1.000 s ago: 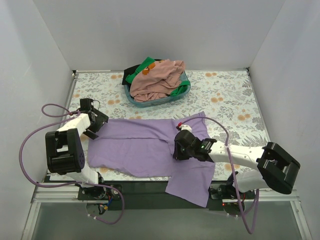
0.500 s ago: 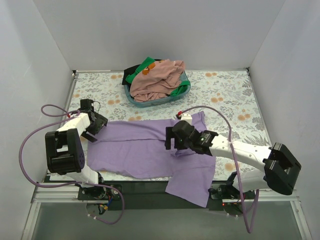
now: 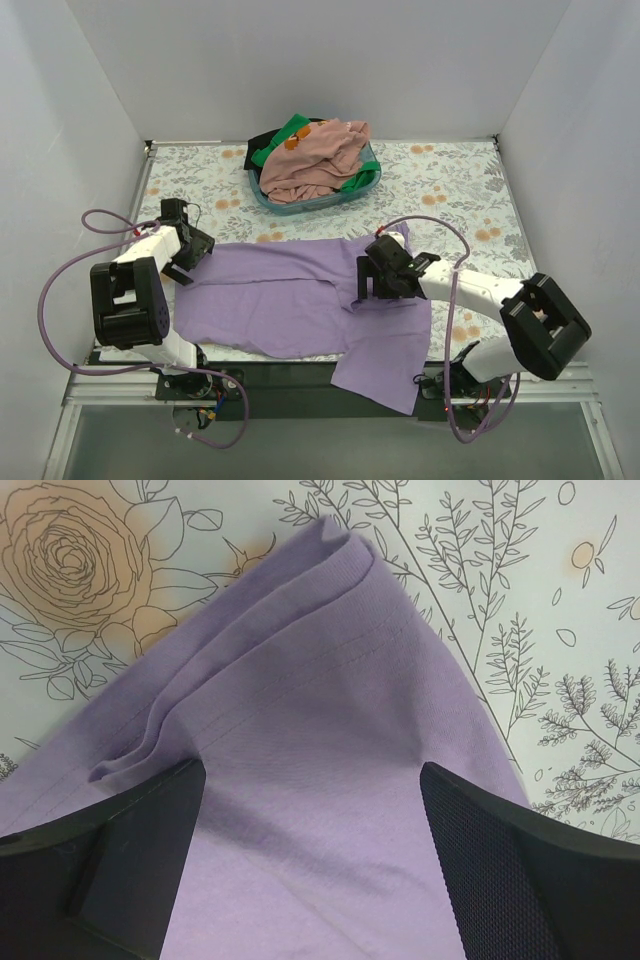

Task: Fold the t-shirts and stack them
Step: Fold the tshirt

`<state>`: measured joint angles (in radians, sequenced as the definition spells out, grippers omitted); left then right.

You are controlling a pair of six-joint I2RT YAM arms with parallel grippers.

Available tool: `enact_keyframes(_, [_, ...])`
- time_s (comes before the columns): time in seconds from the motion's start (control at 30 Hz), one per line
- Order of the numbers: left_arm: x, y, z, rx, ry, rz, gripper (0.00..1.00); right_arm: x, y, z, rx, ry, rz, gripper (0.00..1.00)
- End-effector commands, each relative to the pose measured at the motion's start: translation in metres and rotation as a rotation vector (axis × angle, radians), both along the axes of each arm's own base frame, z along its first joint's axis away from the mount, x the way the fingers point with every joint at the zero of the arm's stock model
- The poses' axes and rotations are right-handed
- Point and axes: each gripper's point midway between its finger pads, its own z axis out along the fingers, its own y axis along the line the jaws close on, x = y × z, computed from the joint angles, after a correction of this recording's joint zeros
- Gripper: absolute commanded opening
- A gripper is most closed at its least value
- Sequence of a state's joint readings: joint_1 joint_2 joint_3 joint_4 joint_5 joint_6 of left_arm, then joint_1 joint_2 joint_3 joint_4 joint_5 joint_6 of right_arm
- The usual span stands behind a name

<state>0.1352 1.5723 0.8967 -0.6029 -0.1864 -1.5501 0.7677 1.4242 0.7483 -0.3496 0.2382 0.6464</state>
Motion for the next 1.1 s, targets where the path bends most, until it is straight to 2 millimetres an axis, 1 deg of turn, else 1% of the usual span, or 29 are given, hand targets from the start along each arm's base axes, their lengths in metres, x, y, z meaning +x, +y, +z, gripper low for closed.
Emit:
enact_keyframes(0.0, [-0.001,0.008,0.007,0.039,-0.002,0.027,0.9,-0.029,-0.026,-0.009,-0.038,0.062,-0.009,0.99])
enact_keyframes(0.07, [-0.002,0.01,0.006,0.045,0.001,0.03,0.89,-0.054,-0.036,-0.015,-0.035,0.14,-0.001,0.98])
enact_keyframes(0.1, [-0.003,0.011,0.005,0.053,0.007,0.033,0.89,-0.068,-0.041,-0.016,-0.007,0.159,-0.011,0.98])
enact_keyframes(0.13, [-0.003,0.012,0.004,0.055,0.012,0.036,0.9,-0.081,-0.041,-0.017,0.027,0.193,0.0,0.98])
enact_keyframes(0.17, [-0.002,0.012,0.005,0.054,0.012,0.038,0.9,-0.091,-0.042,-0.016,0.045,0.206,0.009,0.98])
enact_keyframes(0.2, [-0.002,0.011,0.004,0.052,0.017,0.036,0.9,-0.094,-0.04,-0.006,0.102,0.181,0.014,0.98])
enact_keyframes(0.23, [-0.002,0.012,0.004,0.052,0.018,0.039,0.9,-0.104,-0.04,-0.006,0.137,0.204,0.01,0.98])
enact_keyframes(0.27, [-0.002,0.011,0.004,0.051,0.018,0.041,0.9,-0.106,-0.037,0.001,0.171,0.191,0.015,0.98])
enact_keyframes(0.3, [-0.001,0.011,0.005,0.049,0.017,0.04,0.9,-0.103,-0.034,0.013,0.225,0.141,0.016,0.98])
enact_keyframes(0.33, [-0.001,0.011,0.006,0.047,0.018,0.043,0.9,-0.107,-0.028,0.021,0.271,0.141,0.044,0.98])
enact_keyframes(0.43, [0.002,0.009,0.013,0.038,-0.006,0.037,0.9,-0.099,-0.022,0.044,0.331,0.063,0.073,0.99])
enact_keyframes(0.47, [0.002,0.008,0.015,0.036,-0.01,0.033,0.9,-0.094,-0.017,0.058,0.347,0.03,0.103,0.98])
enact_keyframes(0.5, [0.003,0.008,0.017,0.034,-0.018,0.034,0.9,-0.09,-0.015,0.062,0.34,0.02,0.113,0.98])
enact_keyframes(0.53, [0.003,0.007,0.02,0.03,-0.025,0.032,0.9,-0.083,-0.015,0.067,0.326,-0.009,0.109,0.98])
enact_keyframes(0.57, [0.007,0.007,0.027,0.028,-0.043,0.034,0.9,-0.07,-0.015,0.079,0.307,-0.063,0.105,0.99])
enact_keyframes(0.6, [0.008,0.007,0.031,0.027,-0.051,0.034,0.9,-0.06,-0.016,0.08,0.271,-0.074,0.095,0.98])
enact_keyframes(0.67, [0.015,0.008,0.044,0.029,-0.078,0.033,0.9,-0.033,-0.026,0.087,0.199,-0.132,0.033,0.98])
enact_keyframes(0.7, [0.018,0.008,0.048,0.034,-0.084,0.027,0.9,-0.016,-0.023,0.096,0.164,-0.155,0.044,0.98])
enact_keyframes(0.73, [0.018,0.01,0.051,0.039,-0.082,0.029,0.9,-0.005,-0.025,0.098,0.145,-0.159,0.038,0.98])
enact_keyframes(0.77, [0.022,0.013,0.059,0.056,-0.092,0.035,0.91,0.013,-0.034,0.102,0.124,-0.173,-0.001,0.98])
enact_keyframes(0.8, [0.023,0.015,0.061,0.061,-0.09,0.041,0.91,0.032,-0.037,0.103,0.086,-0.17,-0.004,0.98])
enact_keyframes(0.83, [0.024,0.017,0.064,0.068,-0.094,0.04,0.94,0.05,-0.05,0.104,0.063,-0.175,-0.049,0.98])
enact_keyframes(0.87, [0.028,0.018,0.067,0.07,-0.107,0.034,0.94,0.065,-0.054,0.094,0.035,-0.153,-0.06,0.98])
enact_keyframes(0.9, [0.03,0.018,0.064,0.068,-0.102,0.022,0.94,0.08,-0.055,0.099,0.037,-0.168,-0.041,0.98])
enact_keyframes(0.93, [0.033,0.019,0.064,0.067,-0.101,0.013,0.94,0.089,-0.06,0.095,0.043,-0.153,-0.055,0.98])
enact_keyframes(0.97, [0.036,0.02,0.062,0.063,-0.098,0.011,0.95,0.103,-0.071,0.092,0.056,-0.141,-0.092,0.98])
enact_keyframes(1.0, [0.043,0.017,0.064,0.047,-0.105,-0.001,0.95,0.116,-0.071,0.081,0.066,-0.125,-0.083,0.93])
enact_keyframes(1.03, [0.048,0.017,0.057,0.044,-0.091,-0.027,0.95,0.126,-0.067,0.084,0.096,-0.129,-0.049,0.87])
enact_keyframes(1.07, [0.051,0.017,0.054,0.041,-0.084,-0.035,0.96,0.135,-0.07,0.083,0.114,-0.127,-0.045,0.79])
